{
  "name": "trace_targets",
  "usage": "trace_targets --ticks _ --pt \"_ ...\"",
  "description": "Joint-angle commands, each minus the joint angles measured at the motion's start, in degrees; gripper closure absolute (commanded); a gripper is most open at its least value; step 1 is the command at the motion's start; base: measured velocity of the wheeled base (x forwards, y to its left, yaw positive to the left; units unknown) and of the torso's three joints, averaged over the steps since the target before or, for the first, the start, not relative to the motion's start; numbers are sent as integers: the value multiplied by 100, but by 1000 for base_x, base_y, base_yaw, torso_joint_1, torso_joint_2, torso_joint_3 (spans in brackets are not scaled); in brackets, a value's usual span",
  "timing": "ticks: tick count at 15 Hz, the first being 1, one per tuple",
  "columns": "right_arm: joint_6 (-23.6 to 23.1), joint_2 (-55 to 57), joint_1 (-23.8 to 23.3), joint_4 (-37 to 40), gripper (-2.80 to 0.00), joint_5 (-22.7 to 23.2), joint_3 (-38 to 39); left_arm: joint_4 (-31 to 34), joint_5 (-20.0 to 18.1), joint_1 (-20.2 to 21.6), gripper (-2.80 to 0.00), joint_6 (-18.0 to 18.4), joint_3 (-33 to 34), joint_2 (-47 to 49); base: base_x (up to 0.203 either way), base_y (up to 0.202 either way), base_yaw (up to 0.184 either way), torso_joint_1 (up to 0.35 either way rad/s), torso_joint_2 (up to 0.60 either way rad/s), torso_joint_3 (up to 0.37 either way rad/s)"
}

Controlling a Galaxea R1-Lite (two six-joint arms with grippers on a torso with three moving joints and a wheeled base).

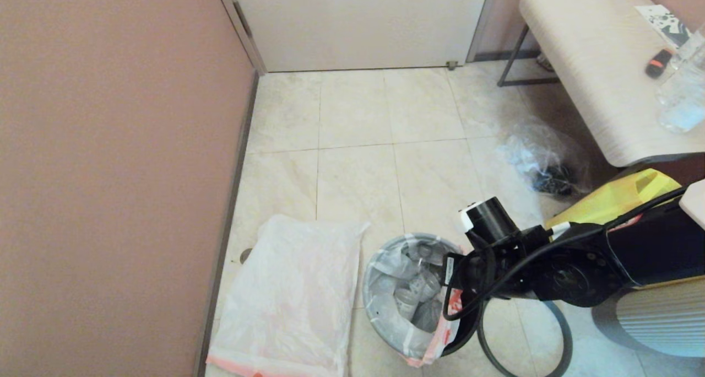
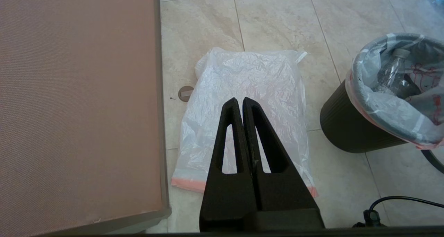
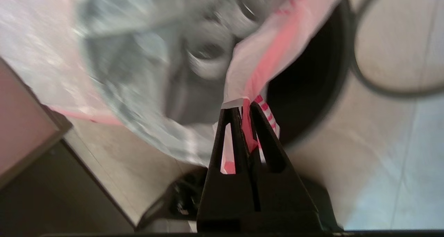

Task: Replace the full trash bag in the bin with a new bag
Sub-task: Place the trash bag on the floor

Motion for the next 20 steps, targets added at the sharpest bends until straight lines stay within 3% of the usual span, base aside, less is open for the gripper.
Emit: trace_targets --ticks 1,12,20 --pt "-74 263 5 2 0 11 -437 -5 -1 -1 0 0 65 7 0 0 0 0 0 0" --pt "-153 796 338 23 0 591 -1852 3 -1 0 0 0 62 7 0 0 0 0 0 0" --pt "-153 539 525 89 0 926 -2093 -5 -1 0 0 0 69 7 0 0 0 0 0 0"
